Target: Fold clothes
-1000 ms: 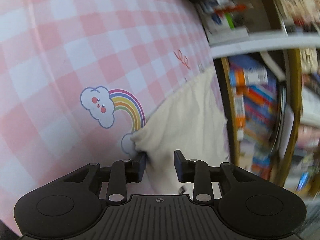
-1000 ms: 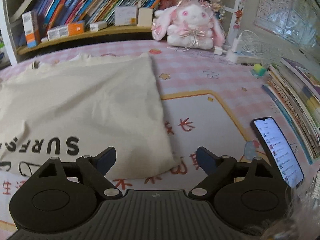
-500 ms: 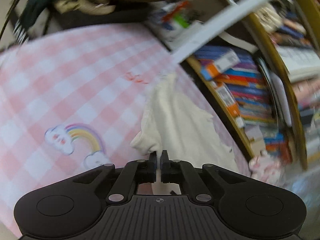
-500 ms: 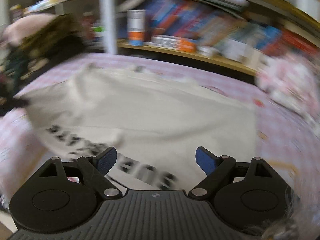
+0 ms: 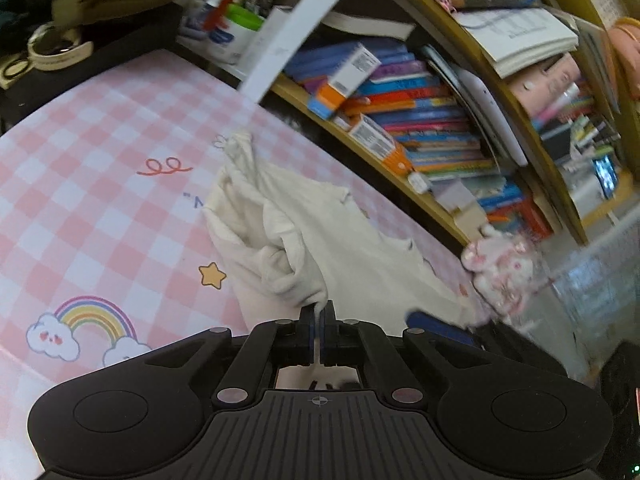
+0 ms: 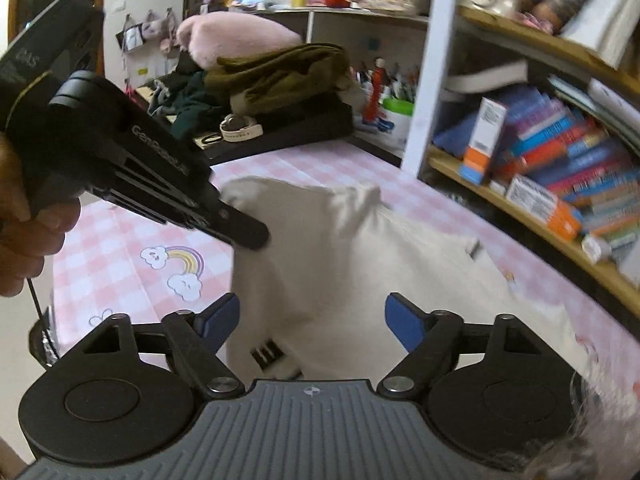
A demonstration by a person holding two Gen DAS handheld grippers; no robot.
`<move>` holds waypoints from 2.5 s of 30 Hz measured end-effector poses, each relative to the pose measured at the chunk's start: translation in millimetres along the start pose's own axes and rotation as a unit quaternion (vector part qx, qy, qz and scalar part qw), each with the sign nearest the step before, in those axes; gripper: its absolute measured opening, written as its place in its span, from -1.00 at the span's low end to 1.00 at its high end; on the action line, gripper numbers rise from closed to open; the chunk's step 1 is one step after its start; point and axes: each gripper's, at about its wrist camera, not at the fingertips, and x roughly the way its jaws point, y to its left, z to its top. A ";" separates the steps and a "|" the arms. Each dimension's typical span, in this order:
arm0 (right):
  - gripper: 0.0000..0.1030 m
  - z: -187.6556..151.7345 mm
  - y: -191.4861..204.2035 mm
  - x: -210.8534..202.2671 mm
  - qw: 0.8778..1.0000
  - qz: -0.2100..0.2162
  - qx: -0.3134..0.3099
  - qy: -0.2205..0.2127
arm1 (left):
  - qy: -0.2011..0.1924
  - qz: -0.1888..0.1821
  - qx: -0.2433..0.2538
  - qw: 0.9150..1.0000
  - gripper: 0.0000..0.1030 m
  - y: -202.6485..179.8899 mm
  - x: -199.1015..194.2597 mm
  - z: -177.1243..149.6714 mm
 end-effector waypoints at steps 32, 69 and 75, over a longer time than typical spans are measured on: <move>-0.95 21.6 59.8 69.3 0.993 -0.051 0.031 0.100 | 0.130 -0.265 -0.314 0.902 0.66 134.1 67.6 16.7; 0.06 160.3 -14.7 261.1 0.919 -0.086 -0.002 0.385 | 0.097 -0.157 0.162 0.969 -0.87 20.2 45.6 29.5; -0.85 159.8 -35.6 235.8 0.924 -0.068 0.018 0.376 | 0.079 -0.184 0.197 0.960 -0.88 13.5 27.4 27.4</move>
